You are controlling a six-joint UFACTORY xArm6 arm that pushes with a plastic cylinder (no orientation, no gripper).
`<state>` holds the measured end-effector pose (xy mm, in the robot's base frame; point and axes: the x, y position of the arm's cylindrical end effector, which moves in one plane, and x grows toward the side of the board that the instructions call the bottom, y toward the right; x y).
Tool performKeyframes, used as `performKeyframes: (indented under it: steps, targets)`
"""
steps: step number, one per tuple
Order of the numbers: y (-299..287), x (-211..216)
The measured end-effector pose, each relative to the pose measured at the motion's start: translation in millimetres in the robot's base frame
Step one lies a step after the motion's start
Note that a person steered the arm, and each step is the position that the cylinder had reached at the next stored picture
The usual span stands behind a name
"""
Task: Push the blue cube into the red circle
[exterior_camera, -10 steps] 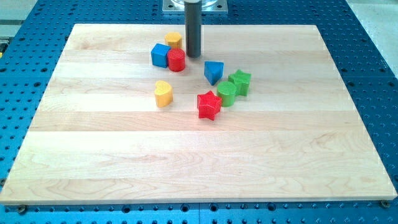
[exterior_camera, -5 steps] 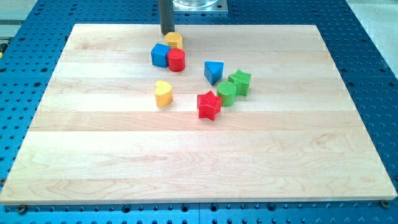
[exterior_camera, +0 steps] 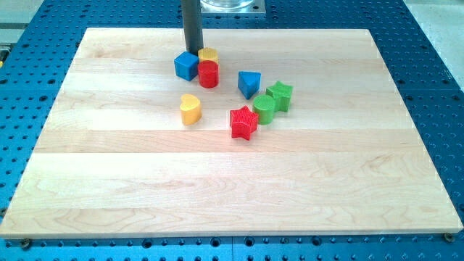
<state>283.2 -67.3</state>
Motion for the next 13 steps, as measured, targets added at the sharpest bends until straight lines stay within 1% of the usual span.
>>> performKeyframes:
  steps: [1, 2, 3, 6, 7, 8, 9, 11, 13]
  targets:
    - [-27.8, 1.7]
    - [-48.9, 26.3]
    - [-57.1, 57.1]
    - [-53.5, 55.8]
    - [-52.4, 84.0]
    - [-52.4, 93.4]
    - [-50.7, 93.4]
    - [-11.0, 93.4]
    - [-12.5, 85.7]
